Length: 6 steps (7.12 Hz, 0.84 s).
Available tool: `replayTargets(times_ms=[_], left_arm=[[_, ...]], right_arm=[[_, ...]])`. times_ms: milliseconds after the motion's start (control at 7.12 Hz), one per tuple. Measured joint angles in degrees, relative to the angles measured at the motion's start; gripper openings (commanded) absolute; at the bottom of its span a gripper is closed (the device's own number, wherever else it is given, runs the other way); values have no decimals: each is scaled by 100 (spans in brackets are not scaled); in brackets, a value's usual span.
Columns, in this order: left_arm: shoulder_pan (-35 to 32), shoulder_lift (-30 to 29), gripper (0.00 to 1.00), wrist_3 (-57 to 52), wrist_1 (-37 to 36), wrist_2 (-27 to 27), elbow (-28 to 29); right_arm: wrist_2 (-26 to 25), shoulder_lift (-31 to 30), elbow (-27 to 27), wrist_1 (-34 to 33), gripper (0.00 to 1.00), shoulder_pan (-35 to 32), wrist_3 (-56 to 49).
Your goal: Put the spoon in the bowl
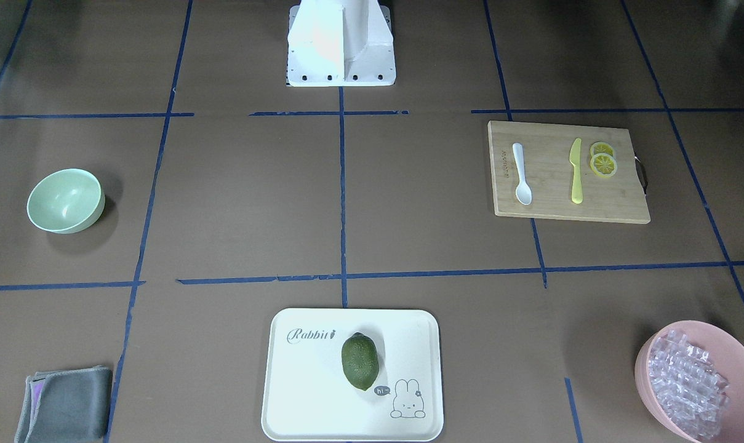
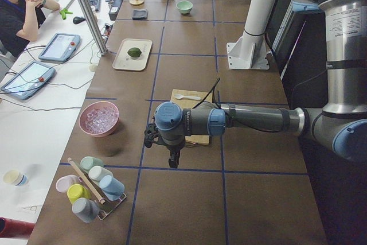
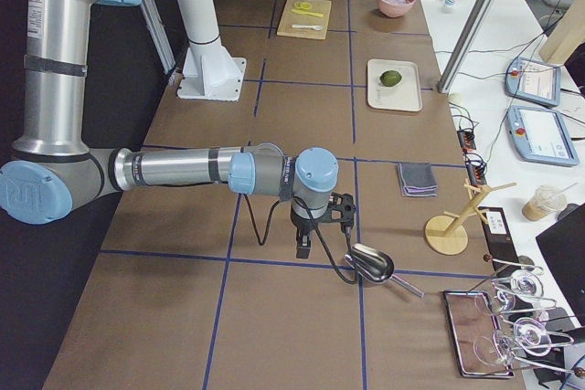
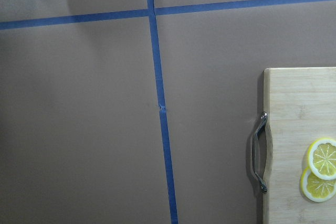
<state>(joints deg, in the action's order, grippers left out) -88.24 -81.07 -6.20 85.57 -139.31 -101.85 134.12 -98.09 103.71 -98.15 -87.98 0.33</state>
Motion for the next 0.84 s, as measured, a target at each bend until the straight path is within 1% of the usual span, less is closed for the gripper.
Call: replayTargets(times_ms=[561,702,842], left_arm=[[1,-5,100,19,0,6,-85],[4,-38,100,31,4,93,-112],[13,-142,100,34,39,364,-84]], right_arm=[[27,77,18,-5,100,0,41],[34,191,31,-4,100,3,53],[40,300,39,-3,100,10,63]])
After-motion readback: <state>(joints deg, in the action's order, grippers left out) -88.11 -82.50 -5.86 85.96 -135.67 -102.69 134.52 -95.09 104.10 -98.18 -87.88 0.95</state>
